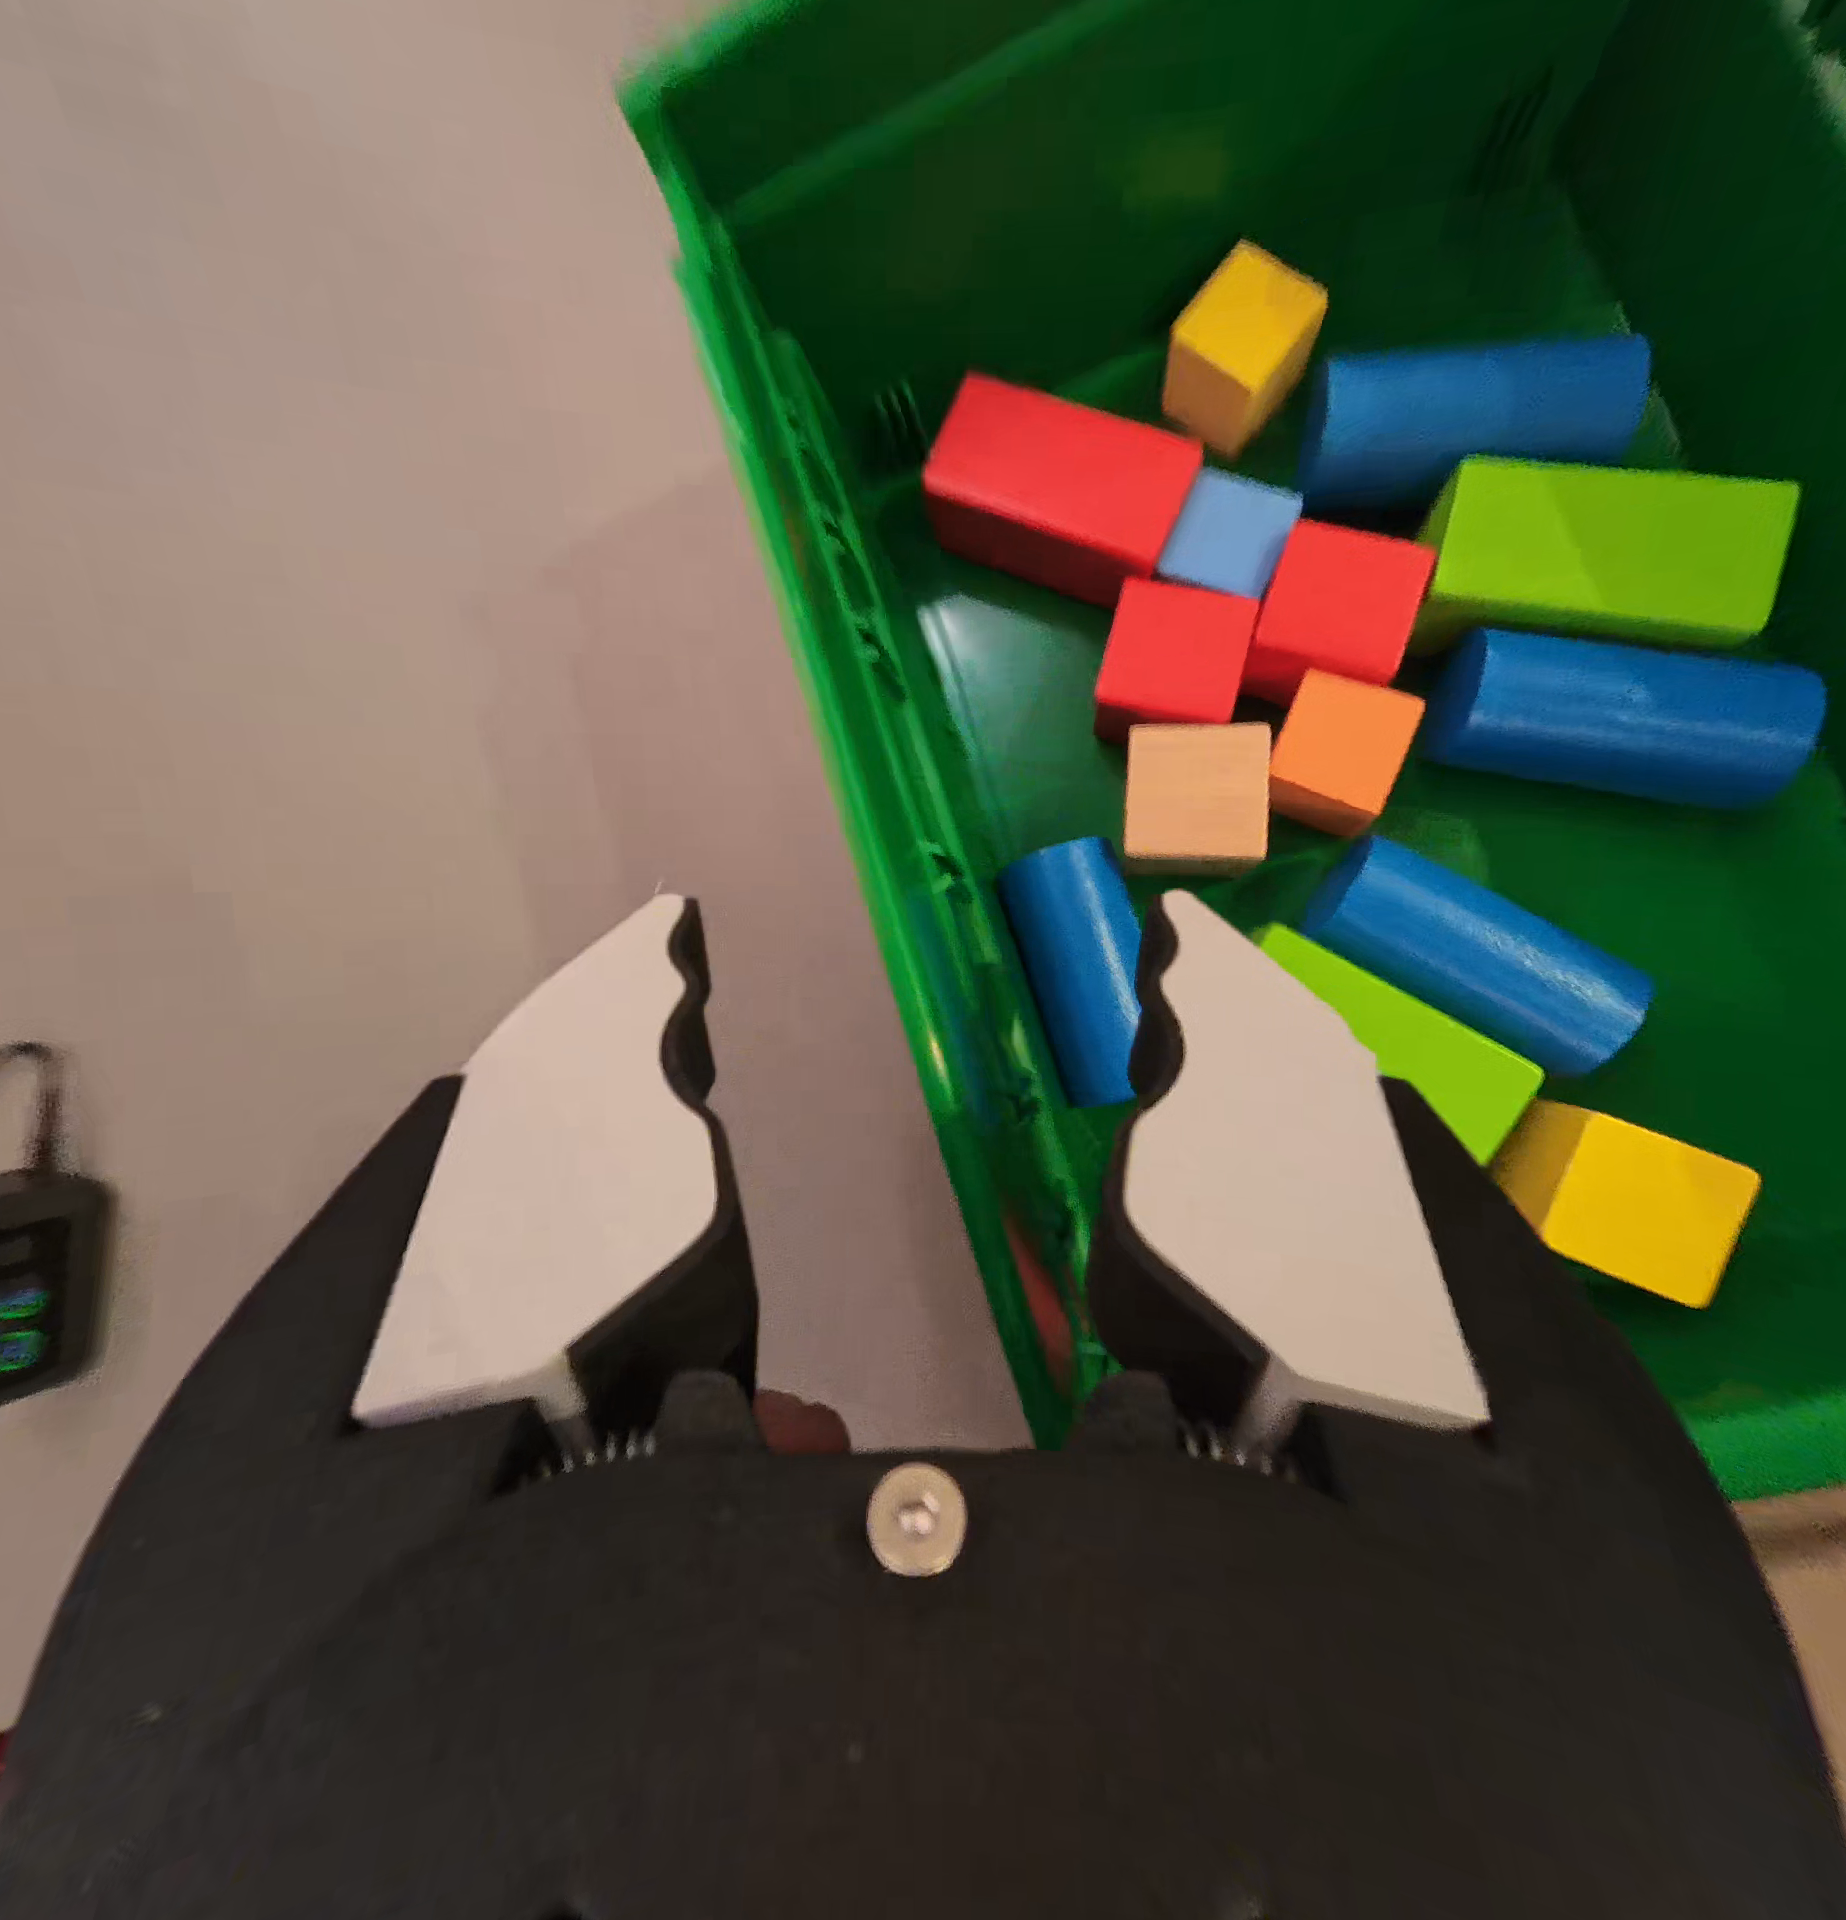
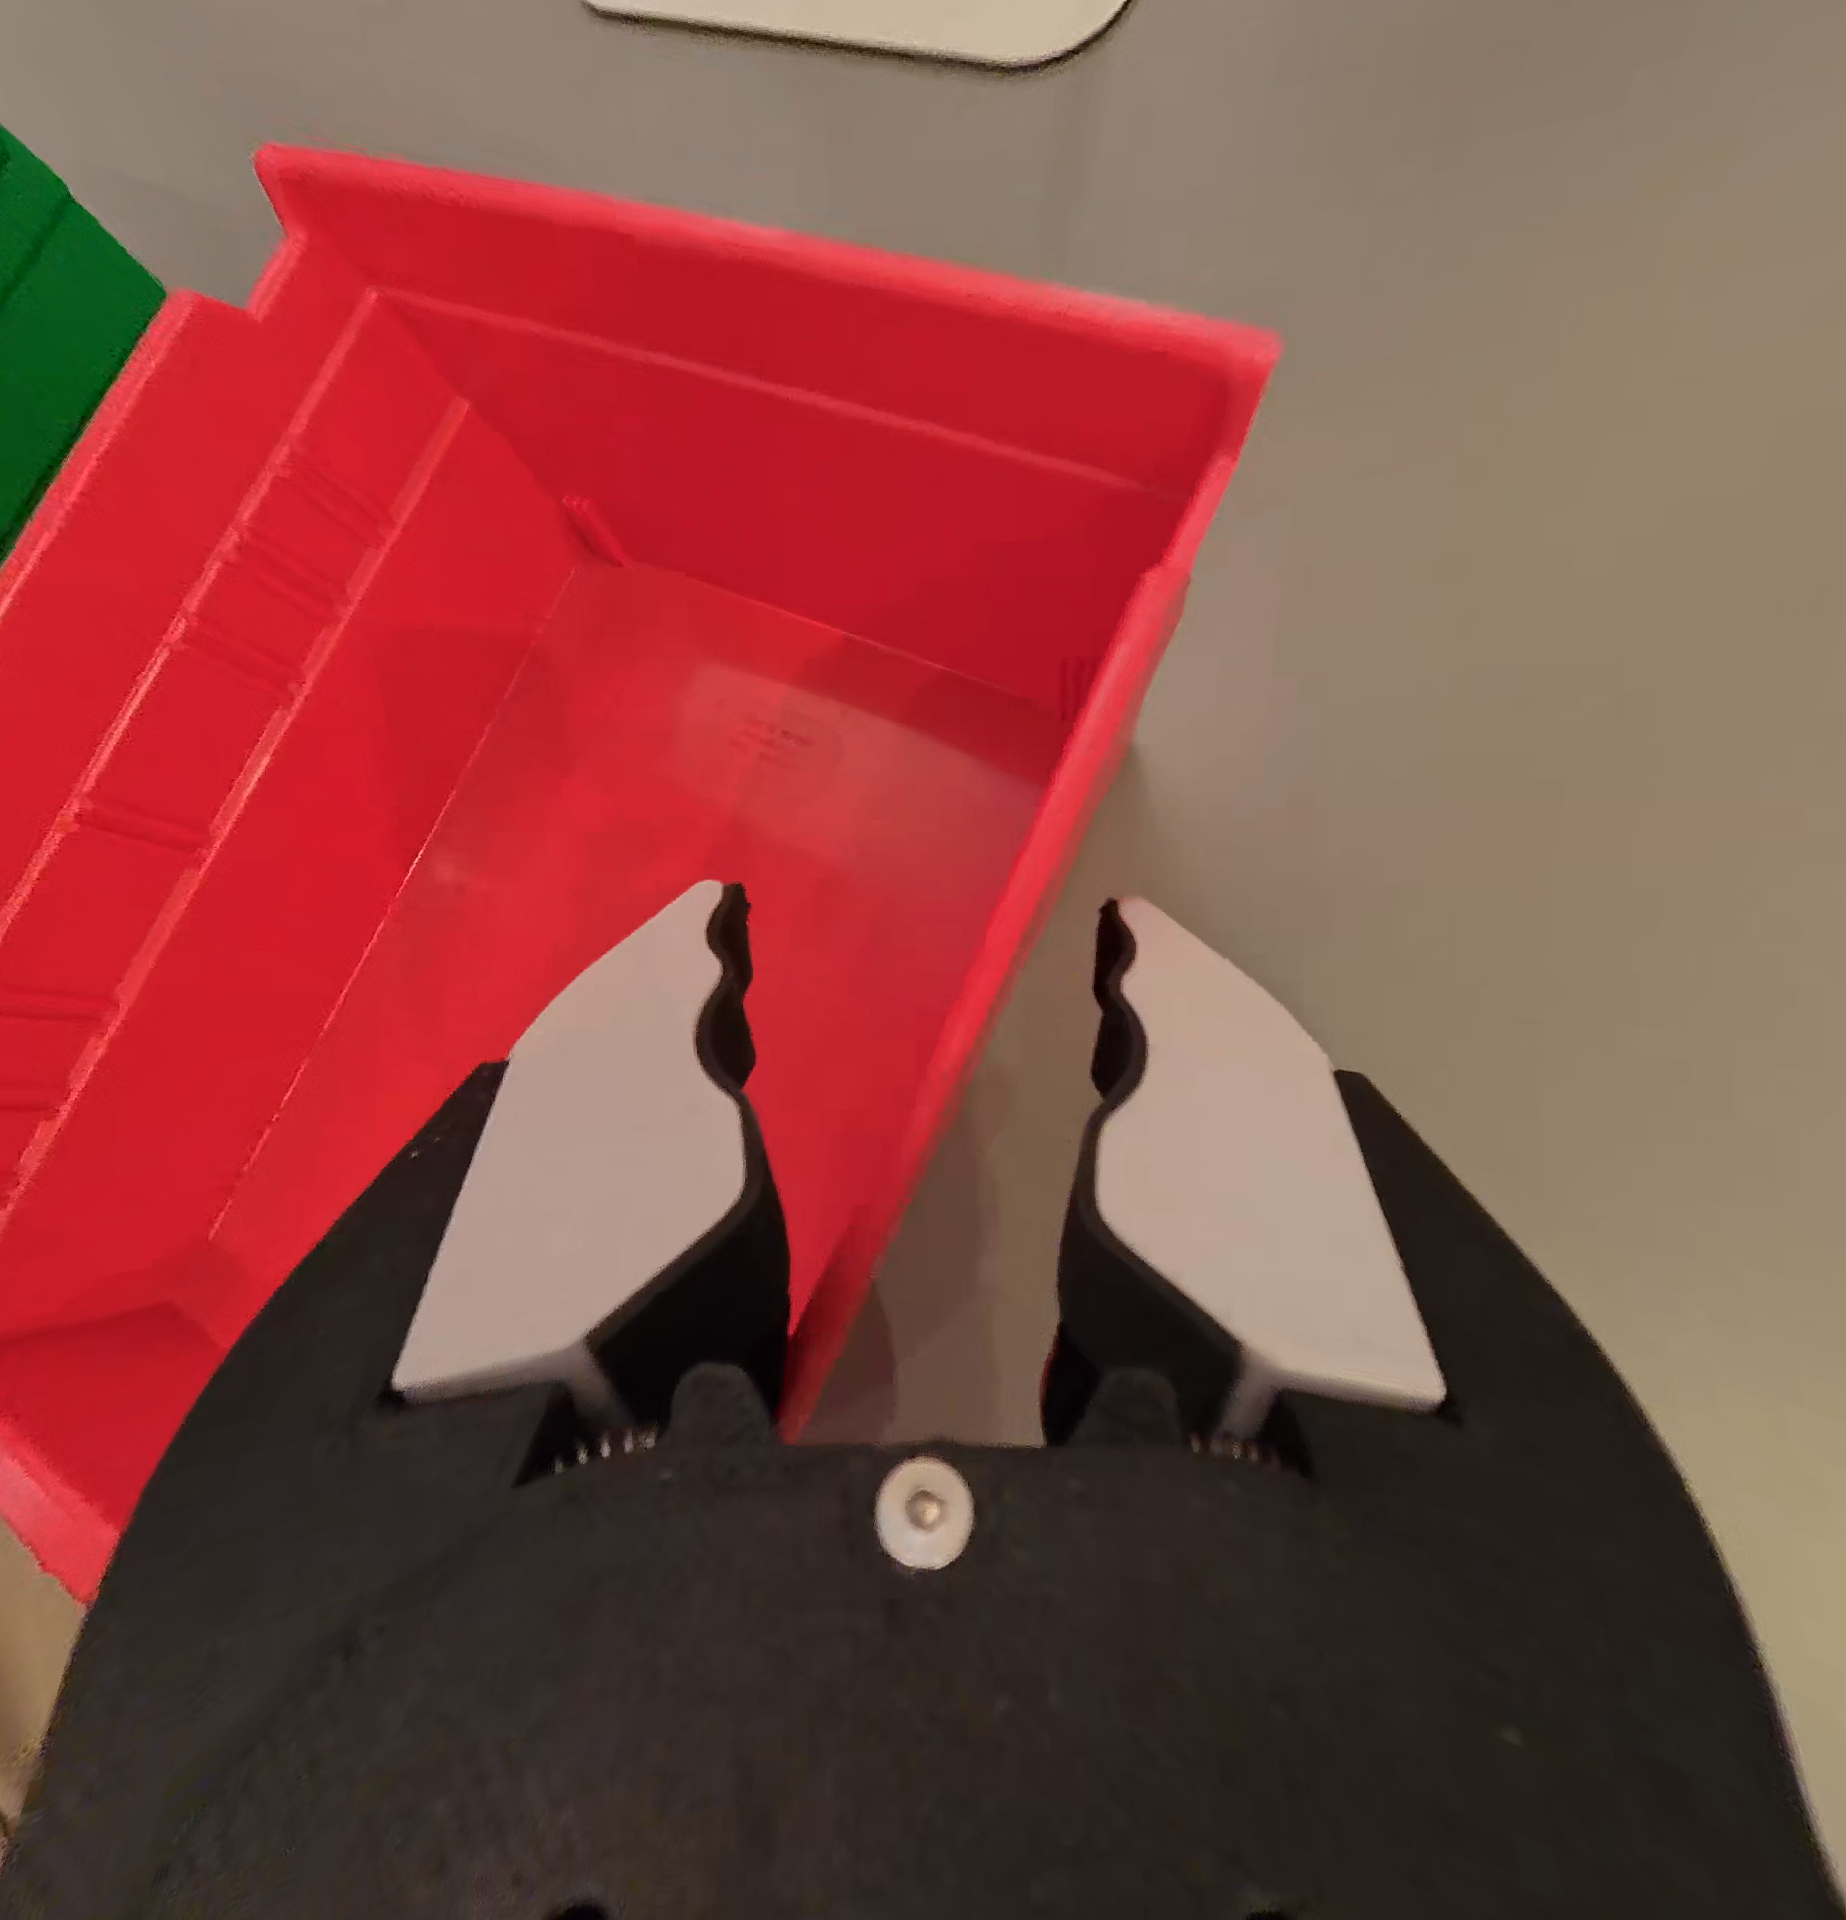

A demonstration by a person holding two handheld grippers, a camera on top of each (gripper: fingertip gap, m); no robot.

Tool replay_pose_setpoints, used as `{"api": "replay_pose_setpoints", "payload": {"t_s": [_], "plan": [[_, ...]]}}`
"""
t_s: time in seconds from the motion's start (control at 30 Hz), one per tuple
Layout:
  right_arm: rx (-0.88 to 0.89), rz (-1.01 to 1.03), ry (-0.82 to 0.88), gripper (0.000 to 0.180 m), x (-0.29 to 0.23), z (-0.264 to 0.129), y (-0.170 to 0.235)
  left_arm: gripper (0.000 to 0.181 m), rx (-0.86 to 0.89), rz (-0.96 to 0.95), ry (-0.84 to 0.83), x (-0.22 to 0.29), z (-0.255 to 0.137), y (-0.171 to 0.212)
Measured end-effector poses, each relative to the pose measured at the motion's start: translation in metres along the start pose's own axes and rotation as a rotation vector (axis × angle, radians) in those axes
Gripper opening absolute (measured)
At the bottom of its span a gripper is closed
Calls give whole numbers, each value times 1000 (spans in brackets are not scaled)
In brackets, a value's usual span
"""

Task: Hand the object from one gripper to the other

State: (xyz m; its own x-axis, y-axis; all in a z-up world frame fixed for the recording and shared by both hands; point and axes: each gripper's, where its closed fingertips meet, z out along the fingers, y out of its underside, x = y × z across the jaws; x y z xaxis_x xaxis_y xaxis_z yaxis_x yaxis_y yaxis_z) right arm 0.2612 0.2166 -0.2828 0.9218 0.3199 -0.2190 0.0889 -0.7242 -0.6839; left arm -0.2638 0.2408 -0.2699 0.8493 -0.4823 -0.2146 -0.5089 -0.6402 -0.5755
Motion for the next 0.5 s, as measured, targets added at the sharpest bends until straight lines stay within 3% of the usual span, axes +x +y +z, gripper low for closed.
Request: {"api": "replay_pose_setpoints", "payload": {"t_s": [0.07,0.2,0.37,0.5], "plan": [[43,-12,37,64,5,-9,-9,81,76,49,-67,-6,-15,-18],[125,-54,119,65,9,-28,-26,73,171,191,96,47,-34,-46],[149,-72,158,63,12,-32,-27,78,4,315,221,123,-10,-39],[192,-67,183,63,17,-41,-31,76,-166,246,313,162,12,-19]]}}
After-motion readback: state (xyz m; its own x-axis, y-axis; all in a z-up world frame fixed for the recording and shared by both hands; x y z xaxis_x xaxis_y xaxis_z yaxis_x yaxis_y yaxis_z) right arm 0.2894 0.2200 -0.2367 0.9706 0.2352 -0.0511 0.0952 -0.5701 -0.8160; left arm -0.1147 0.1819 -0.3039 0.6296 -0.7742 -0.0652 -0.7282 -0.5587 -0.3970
